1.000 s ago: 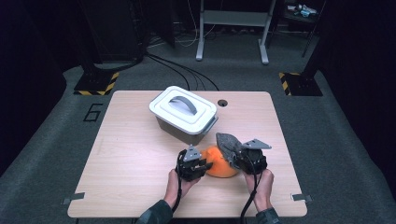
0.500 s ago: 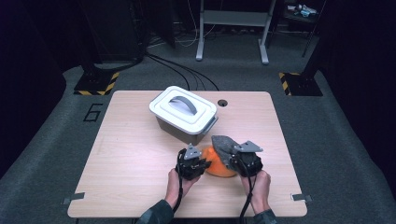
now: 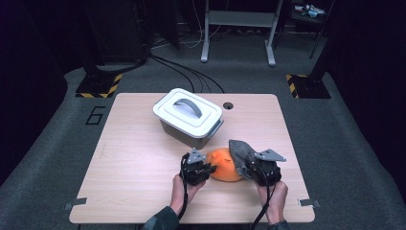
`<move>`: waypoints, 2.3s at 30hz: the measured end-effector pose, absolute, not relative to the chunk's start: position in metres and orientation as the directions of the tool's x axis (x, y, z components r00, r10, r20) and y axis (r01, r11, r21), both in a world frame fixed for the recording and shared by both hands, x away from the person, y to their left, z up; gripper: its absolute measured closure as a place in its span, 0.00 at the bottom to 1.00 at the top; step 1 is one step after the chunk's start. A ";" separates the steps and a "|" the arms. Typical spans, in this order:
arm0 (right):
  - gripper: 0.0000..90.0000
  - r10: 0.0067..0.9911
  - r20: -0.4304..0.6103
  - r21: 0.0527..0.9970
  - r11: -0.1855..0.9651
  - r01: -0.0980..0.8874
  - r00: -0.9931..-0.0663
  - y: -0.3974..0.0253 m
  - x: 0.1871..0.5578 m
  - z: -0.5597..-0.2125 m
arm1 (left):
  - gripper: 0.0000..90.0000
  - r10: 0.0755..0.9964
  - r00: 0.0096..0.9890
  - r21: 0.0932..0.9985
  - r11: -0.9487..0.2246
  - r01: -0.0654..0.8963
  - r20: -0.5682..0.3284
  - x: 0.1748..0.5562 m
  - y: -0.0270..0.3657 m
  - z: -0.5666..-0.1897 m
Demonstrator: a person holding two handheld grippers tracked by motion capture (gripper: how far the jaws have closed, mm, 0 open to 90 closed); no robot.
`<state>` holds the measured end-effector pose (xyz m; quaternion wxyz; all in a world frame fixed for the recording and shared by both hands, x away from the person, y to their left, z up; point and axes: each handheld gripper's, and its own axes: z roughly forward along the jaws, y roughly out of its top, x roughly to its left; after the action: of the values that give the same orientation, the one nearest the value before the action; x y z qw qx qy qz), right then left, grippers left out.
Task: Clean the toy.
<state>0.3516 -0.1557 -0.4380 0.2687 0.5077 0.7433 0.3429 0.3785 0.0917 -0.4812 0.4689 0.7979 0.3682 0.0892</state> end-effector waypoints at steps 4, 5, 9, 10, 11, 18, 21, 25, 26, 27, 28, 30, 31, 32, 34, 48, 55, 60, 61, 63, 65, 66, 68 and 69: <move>0.79 0.933 -0.054 0.760 0.271 0.591 -0.357 -0.145 0.361 -0.445 | 0.84 0.666 0.717 0.813 -0.293 0.503 -0.204 0.379 0.093 -0.482; 0.79 0.935 -0.045 0.760 0.260 0.595 -0.351 -0.146 0.364 -0.449 | 0.77 0.663 0.722 0.816 -0.297 0.495 -0.197 0.378 0.093 -0.481; 0.79 0.940 -0.031 0.759 0.243 0.604 -0.340 -0.153 0.370 -0.453 | 0.48 0.649 0.753 0.802 -0.394 0.449 -0.103 0.379 0.088 -0.482; 0.79 0.940 -0.031 0.758 0.244 0.605 -0.340 -0.155 0.371 -0.453 | 0.44 0.650 0.753 0.784 -0.416 0.460 -0.098 0.381 0.086 -0.483; 0.79 0.939 -0.029 0.760 0.242 0.603 -0.341 -0.156 0.373 -0.454 | 0.42 0.650 0.754 0.786 -0.417 0.457 -0.093 0.382 0.084 -0.485; 0.79 0.940 -0.022 0.757 0.237 0.609 -0.339 -0.159 0.382 -0.456 | 0.77 0.633 0.765 0.809 -0.385 0.444 -0.119 0.385 0.080 -0.488; 0.79 0.937 -0.013 0.763 0.235 0.602 -0.350 -0.162 0.382 -0.453 | 0.85 0.639 0.753 0.802 -0.364 0.473 -0.154 0.385 0.081 -0.486; 0.79 0.939 -0.026 0.794 0.228 0.563 -0.344 -0.161 0.373 -0.437 | 0.87 0.658 0.725 0.794 -0.322 0.516 -0.204 0.383 0.084 -0.483; 0.79 0.936 -0.030 0.798 0.234 0.556 -0.351 -0.159 0.369 -0.431 | 0.88 0.658 0.720 0.790 -0.312 0.528 -0.222 0.383 0.085 -0.482; 0.79 0.932 -0.032 0.807 0.237 0.541 -0.361 -0.155 0.364 -0.427 | 0.88 0.657 0.715 0.789 -0.299 0.537 -0.237 0.382 0.085 -0.482; 0.79 0.928 -0.039 0.811 0.247 0.530 -0.372 -0.152 0.361 -0.423 | 0.88 0.655 0.710 0.785 -0.287 0.550 -0.258 0.380 0.085 -0.482; 0.79 0.910 -0.058 0.817 0.279 0.505 -0.410 -0.140 0.353 -0.417 | 0.88 0.649 0.711 0.781 -0.284 0.556 -0.271 0.377 0.085 -0.482; 0.79 0.899 -0.057 0.818 0.292 0.495 -0.435 -0.134 0.350 -0.415 | 0.88 0.646 0.712 0.781 -0.282 0.558 -0.275 0.376 0.084 -0.480; 0.79 0.883 -0.069 0.811 0.321 0.490 -0.463 -0.125 0.348 -0.416 | 0.88 0.647 0.715 0.782 -0.290 0.552 -0.265 0.375 0.083 -0.479; 0.79 0.871 -0.132 0.787 0.383 0.485 -0.473 -0.113 0.350 -0.422 | 0.88 0.653 0.708 0.778 -0.287 0.558 -0.267 0.375 0.083 -0.480; 0.80 0.946 -0.049 0.733 0.252 0.632 -0.320 -0.168 0.382 -0.462 | 0.88 0.646 0.709 0.779 -0.277 0.562 -0.282 0.382 0.089 -0.487; 0.80 0.952 -0.023 0.733 0.223 0.642 -0.305 -0.172 0.384 -0.469 | 0.67 0.647 0.721 0.792 -0.293 0.535 -0.248 0.382 0.091 -0.484; 0.80 0.954 -0.031 0.728 0.226 0.647 -0.299 -0.173 0.386 -0.468 | 0.36 0.646 0.758 0.810 -0.394 0.434 -0.092 0.380 0.088 -0.476; 0.80 0.954 -0.032 0.728 0.227 0.647 -0.299 -0.173 0.386 -0.468 | 0.36 0.637 0.768 0.809 -0.415 0.417 -0.069 0.381 0.086 -0.475; 0.79 0.953 -0.036 0.731 0.230 0.642 -0.300 -0.172 0.386 -0.468 | 0.46 0.609 0.793 0.809 -0.451 0.378 -0.031 0.383 0.081 -0.477; 0.80 0.953 -0.043 0.728 0.235 0.644 -0.298 -0.172 0.386 -0.468 | 0.62 0.606 0.795 0.806 -0.458 0.376 -0.026 0.384 0.077 -0.479; 0.80 0.954 -0.046 0.728 0.236 0.643 -0.297 -0.171 0.386 -0.467 | 0.69 0.597 0.801 0.810 -0.445 0.381 -0.048 0.385 0.077 -0.480; 0.80 0.957 -0.048 0.735 0.228 0.638 -0.287 -0.171 0.384 -0.466 | 0.79 0.604 0.794 0.817 -0.417 0.398 -0.078 0.385 0.079 -0.481; 0.80 0.954 -0.053 0.738 0.237 0.632 -0.296 -0.172 0.383 -0.464 | 0.82 0.603 0.791 0.818 -0.400 0.414 -0.105 0.385 0.080 -0.480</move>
<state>0.3831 -0.1716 -0.4643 0.2592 0.5337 0.7426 0.3107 0.3853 0.0799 -0.4804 0.4540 0.8303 0.3061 0.1042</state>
